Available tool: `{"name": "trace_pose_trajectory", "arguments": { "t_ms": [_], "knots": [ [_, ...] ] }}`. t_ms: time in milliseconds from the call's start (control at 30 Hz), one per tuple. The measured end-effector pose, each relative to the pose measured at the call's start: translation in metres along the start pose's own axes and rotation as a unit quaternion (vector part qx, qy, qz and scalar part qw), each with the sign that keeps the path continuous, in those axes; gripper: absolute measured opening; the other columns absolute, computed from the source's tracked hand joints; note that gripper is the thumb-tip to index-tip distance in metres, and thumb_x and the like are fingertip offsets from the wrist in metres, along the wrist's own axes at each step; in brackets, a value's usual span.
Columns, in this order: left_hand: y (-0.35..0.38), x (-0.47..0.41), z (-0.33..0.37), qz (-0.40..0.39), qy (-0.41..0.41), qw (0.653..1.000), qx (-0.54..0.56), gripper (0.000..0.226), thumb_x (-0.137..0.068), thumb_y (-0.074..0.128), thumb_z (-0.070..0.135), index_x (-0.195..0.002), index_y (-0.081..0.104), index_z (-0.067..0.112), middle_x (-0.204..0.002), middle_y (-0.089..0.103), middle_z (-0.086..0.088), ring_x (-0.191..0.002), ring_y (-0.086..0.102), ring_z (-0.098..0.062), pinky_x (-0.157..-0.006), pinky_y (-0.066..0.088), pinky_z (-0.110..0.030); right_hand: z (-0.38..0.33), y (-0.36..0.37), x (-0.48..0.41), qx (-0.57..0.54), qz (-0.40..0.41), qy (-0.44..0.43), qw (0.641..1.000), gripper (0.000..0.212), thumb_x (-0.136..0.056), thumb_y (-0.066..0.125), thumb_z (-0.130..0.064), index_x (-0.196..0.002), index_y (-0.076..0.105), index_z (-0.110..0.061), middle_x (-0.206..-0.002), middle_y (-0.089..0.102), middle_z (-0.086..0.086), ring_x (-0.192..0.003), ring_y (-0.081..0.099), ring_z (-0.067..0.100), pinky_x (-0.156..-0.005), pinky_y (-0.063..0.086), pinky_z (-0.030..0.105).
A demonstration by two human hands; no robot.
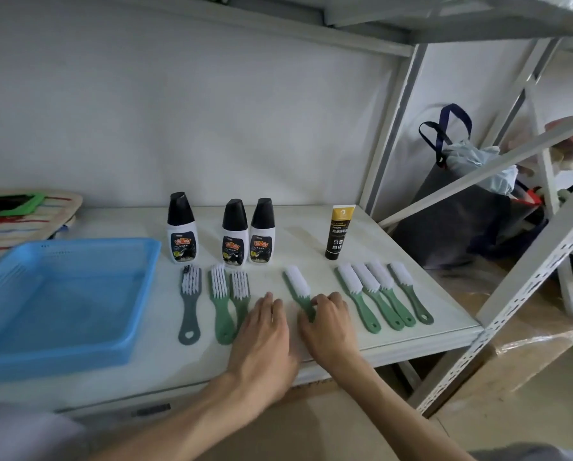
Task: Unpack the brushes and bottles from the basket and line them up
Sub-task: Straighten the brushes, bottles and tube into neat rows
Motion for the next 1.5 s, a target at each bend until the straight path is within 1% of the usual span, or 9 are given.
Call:
{"name": "trace_pose_trajectory", "arguments": {
  "t_ms": [67, 200, 367, 467, 700, 833, 933, 1367, 1500],
  "knots": [
    [-0.007, 0.007, -0.012, 0.010, -0.055, 0.997, -0.048, 0.053, -0.095, 0.039, 0.027, -0.141, 0.031, 0.002, -0.150, 0.033, -0.015, -0.138, 0.032, -0.029, -0.119, 0.020, -0.037, 0.003, -0.001, -0.005, 0.003, 0.019, 0.022, 1.000, 0.024, -0.089, 0.050, -0.018, -0.105, 0.061, -0.005, -0.112, 0.055, 0.011, -0.105, 0.052, 0.030, -0.085, 0.047, 0.037],
    [-0.006, 0.015, -0.024, -0.033, -0.076, 0.992, -0.091, 0.066, -0.099, 0.030, 0.034, -0.153, 0.014, -0.001, -0.161, 0.018, -0.017, -0.148, 0.018, -0.029, -0.122, 0.010, -0.041, 0.017, -0.012, -0.012, 0.020, 0.046, 0.095, 0.994, 0.020, -0.088, 0.048, -0.016, -0.098, 0.060, -0.003, -0.113, 0.054, 0.012, -0.106, 0.052, 0.033, -0.078, 0.045, 0.037],
    [-0.027, 0.011, -0.040, -0.019, -0.090, 0.994, -0.059, 0.062, -0.099, 0.034, 0.029, -0.153, 0.016, 0.004, -0.159, 0.022, -0.013, -0.146, 0.023, -0.026, -0.120, 0.021, -0.039, 0.002, -0.017, -0.009, 0.066, 0.084, 0.067, 0.992, 0.031, -0.090, 0.051, -0.012, -0.120, 0.054, -0.005, -0.124, 0.049, 0.014, -0.115, 0.047, 0.032, -0.092, 0.043, 0.039],
    [-0.032, 0.016, -0.059, -0.062, -0.082, 0.991, -0.080, 0.061, -0.100, 0.035, 0.023, -0.155, 0.013, 0.006, -0.163, 0.015, -0.011, -0.150, 0.014, -0.026, -0.121, 0.016, -0.038, -0.044, 0.004, 0.005, -0.018, 0.012, -0.013, 1.000, 0.027, -0.094, 0.049, -0.021, -0.116, 0.058, -0.007, -0.121, 0.055, 0.011, -0.108, 0.054, 0.028, -0.088, 0.048, 0.038],
    [-0.031, 0.017, -0.072, -0.069, -0.059, 0.994, -0.067, 0.051, -0.103, 0.036, 0.026, -0.151, 0.026, 0.011, -0.158, 0.030, -0.006, -0.146, 0.025, -0.022, -0.117, 0.022, -0.032, -0.085, 0.023, 0.004, -0.044, -0.096, 0.027, 0.994, 0.028, -0.089, 0.052, -0.017, -0.113, 0.054, -0.004, -0.116, 0.055, 0.013, -0.107, 0.055, 0.031, -0.089, 0.049, 0.040],
    [-0.028, 0.013, -0.072, -0.062, -0.088, 0.994, -0.030, 0.032, -0.102, 0.041, 0.026, -0.130, 0.047, 0.013, -0.130, 0.055, -0.007, -0.117, 0.056, -0.023, -0.089, 0.044, -0.033, -0.070, 0.010, -0.003, -0.025, -0.089, 0.060, 0.994, 0.029, -0.090, 0.051, -0.015, -0.117, 0.052, -0.003, -0.119, 0.054, 0.015, -0.111, 0.054, 0.033, -0.087, 0.046, 0.039],
    [-0.034, 0.010, -0.073, -0.053, -0.101, 0.993, -0.021, 0.023, -0.099, 0.049, 0.032, -0.115, 0.054, 0.016, -0.107, 0.062, -0.004, -0.094, 0.062, -0.023, -0.072, 0.045, -0.031, -0.068, 0.011, 0.001, -0.021, -0.089, 0.040, 0.995, 0.037, -0.094, 0.051, -0.029, -0.121, 0.049, -0.004, -0.123, 0.052, 0.014, -0.116, 0.050, 0.033, -0.092, 0.044, 0.040],
    [-0.044, 0.015, -0.060, -0.036, -0.076, 0.993, 0.079, 0.041, -0.094, 0.061, 0.036, -0.131, 0.057, 0.021, -0.130, 0.062, 0.000, -0.115, 0.060, -0.017, -0.090, 0.046, -0.030, -0.034, -0.013, -0.013, 0.001, -0.118, 0.104, 0.988, 0.013, -0.085, 0.059, -0.015, -0.092, 0.052, -0.007, -0.092, 0.051, 0.009, -0.091, 0.056, 0.033, -0.069, 0.041, 0.031],
    [-0.029, 0.010, -0.048, -0.057, -0.013, 0.994, 0.091, 0.049, -0.100, 0.049, 0.039, -0.147, 0.040, 0.026, -0.153, 0.041, 0.005, -0.141, 0.036, -0.015, -0.111, 0.030, -0.031, -0.013, -0.019, -0.015, -0.014, -0.100, 0.141, 0.985, 0.024, -0.079, 0.062, -0.016, -0.068, 0.041, -0.010, -0.073, 0.046, 0.004, -0.078, 0.052, 0.029, -0.051, 0.035, 0.026]
  ]
}}
Point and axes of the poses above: each hand's wrist, its own x-axis away from the middle knuckle, its own y-axis out of the palm, z = x × y, the point moved 1 cm from there along -x, towards the middle knuckle
